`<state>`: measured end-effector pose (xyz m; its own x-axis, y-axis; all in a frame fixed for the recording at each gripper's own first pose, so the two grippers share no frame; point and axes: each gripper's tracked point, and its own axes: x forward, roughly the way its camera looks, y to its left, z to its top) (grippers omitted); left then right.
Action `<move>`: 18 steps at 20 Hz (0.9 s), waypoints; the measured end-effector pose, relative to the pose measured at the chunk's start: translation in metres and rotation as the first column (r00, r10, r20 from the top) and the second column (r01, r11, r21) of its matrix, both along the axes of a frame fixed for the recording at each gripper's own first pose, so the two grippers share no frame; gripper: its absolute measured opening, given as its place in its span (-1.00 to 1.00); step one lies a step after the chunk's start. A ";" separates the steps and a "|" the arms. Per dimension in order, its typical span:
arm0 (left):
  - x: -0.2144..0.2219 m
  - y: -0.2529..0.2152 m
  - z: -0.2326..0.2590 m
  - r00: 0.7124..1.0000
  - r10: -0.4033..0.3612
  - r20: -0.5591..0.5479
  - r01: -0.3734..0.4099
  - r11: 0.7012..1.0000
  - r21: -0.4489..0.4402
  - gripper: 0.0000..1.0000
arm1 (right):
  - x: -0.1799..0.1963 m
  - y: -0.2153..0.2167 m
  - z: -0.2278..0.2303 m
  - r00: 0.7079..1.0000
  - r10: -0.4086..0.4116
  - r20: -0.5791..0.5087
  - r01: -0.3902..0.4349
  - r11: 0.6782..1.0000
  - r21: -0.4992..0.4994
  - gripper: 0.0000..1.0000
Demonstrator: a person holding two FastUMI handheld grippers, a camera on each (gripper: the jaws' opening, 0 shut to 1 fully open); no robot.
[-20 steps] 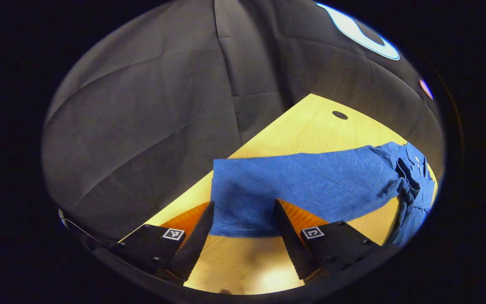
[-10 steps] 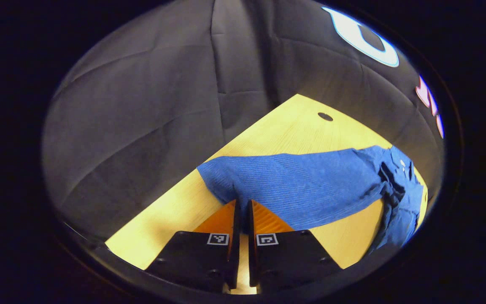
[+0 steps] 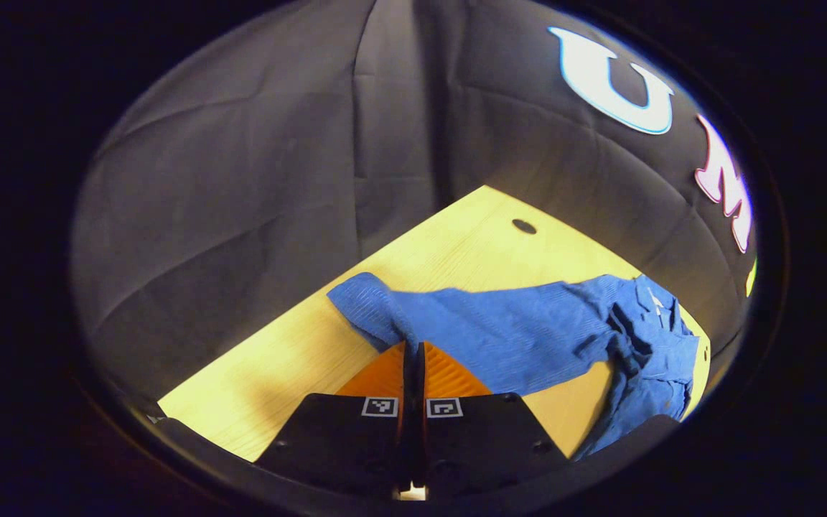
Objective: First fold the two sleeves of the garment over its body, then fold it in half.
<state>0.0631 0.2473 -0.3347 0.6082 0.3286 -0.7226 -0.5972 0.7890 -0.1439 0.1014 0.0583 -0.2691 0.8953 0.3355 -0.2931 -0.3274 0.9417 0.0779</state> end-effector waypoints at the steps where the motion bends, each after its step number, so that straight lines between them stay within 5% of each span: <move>1: 0.012 -0.011 0.015 0.999 -0.024 0.022 0.024 1.000 0.007 -1.00 | 0.001 -0.006 -0.001 1.000 -0.011 -0.004 0.011 1.000 -0.001 0.97; 5: 0.067 -0.059 0.067 0.984 -0.120 0.131 0.115 0.992 0.041 -1.00 | 0.002 -0.034 -0.010 0.998 -0.064 -0.022 0.063 0.998 -0.018 0.96; 11: 0.145 -0.193 0.124 0.914 -0.310 0.261 0.310 0.950 0.041 -1.00 | 0.005 -0.095 -0.018 0.987 -0.159 -0.026 0.157 0.985 -0.070 0.96; 18: 0.198 -0.381 0.116 0.797 -0.519 0.309 0.557 0.829 -0.043 -1.00 | -0.007 -0.199 -0.030 0.945 -0.326 -0.012 0.319 0.932 -0.173 0.96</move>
<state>0.2616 -0.1336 -0.2185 0.8369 -0.1924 -0.5125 -0.0026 0.9348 -0.3551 0.0949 -0.1409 -0.2990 0.9337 -0.0259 -0.3571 -0.0037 0.9966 -0.0819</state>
